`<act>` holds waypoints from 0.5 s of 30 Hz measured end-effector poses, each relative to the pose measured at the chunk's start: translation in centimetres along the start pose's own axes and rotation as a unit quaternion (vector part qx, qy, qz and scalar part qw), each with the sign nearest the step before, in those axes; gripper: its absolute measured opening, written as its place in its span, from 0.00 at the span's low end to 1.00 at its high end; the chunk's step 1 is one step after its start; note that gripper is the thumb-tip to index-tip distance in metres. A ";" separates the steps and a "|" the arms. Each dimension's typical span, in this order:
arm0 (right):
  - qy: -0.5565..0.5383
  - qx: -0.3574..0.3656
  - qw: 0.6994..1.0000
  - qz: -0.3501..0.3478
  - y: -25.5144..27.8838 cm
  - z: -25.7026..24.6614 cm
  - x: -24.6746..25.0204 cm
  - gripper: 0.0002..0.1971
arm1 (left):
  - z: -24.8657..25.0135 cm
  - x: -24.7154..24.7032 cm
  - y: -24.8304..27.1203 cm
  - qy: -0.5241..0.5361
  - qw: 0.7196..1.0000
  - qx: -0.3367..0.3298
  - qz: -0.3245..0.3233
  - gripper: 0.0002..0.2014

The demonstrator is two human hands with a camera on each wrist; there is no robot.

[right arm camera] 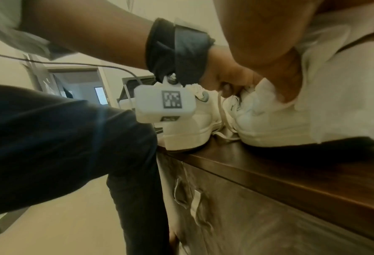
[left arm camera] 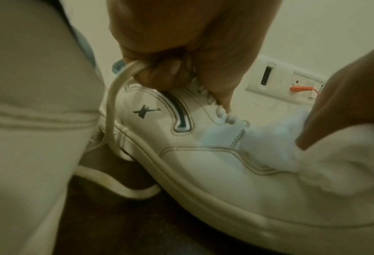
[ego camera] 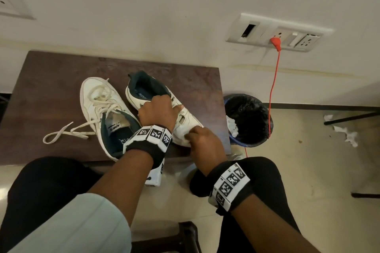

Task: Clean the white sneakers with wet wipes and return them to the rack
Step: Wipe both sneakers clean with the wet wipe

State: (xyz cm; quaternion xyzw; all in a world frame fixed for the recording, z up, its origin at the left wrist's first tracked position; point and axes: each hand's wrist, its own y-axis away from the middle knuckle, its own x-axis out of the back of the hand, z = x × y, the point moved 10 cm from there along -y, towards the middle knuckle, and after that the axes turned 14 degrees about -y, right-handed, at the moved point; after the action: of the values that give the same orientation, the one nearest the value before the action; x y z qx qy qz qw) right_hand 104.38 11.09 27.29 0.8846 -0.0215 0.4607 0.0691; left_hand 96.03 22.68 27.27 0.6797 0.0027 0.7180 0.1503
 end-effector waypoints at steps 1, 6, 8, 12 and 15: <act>0.012 -0.002 1.000 0.002 -0.2 0.1 0.1 0.13 | 0.1 0.0 0.0 -0.001 1.000 -0.006 0.003 0.23; 0.015 -0.109 0.990 0.088 -2.5 3.6 3.7 0.13 | 0.3 -0.1 0.0 -0.004 0.999 -0.052 -0.009 0.23; 0.007 -0.146 0.986 0.081 -3.1 4.9 3.9 0.13 | 0.4 -0.4 0.1 -0.006 0.996 -0.083 -0.030 0.23; -0.016 -0.094 0.994 0.057 -2.3 3.5 2.0 0.12 | 1.0 -2.0 0.7 0.006 0.984 -0.154 -0.091 0.23; -0.034 -0.051 0.995 0.076 -0.6 1.9 1.5 0.11 | 1.5 -2.5 0.5 0.005 0.979 -0.175 -0.104 0.24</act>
State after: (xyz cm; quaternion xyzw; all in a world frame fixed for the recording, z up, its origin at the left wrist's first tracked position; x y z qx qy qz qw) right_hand 106.86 11.43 27.42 0.8909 -0.1141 0.4326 0.0785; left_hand 97.50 21.34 25.02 0.6352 -0.0517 0.6910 0.3412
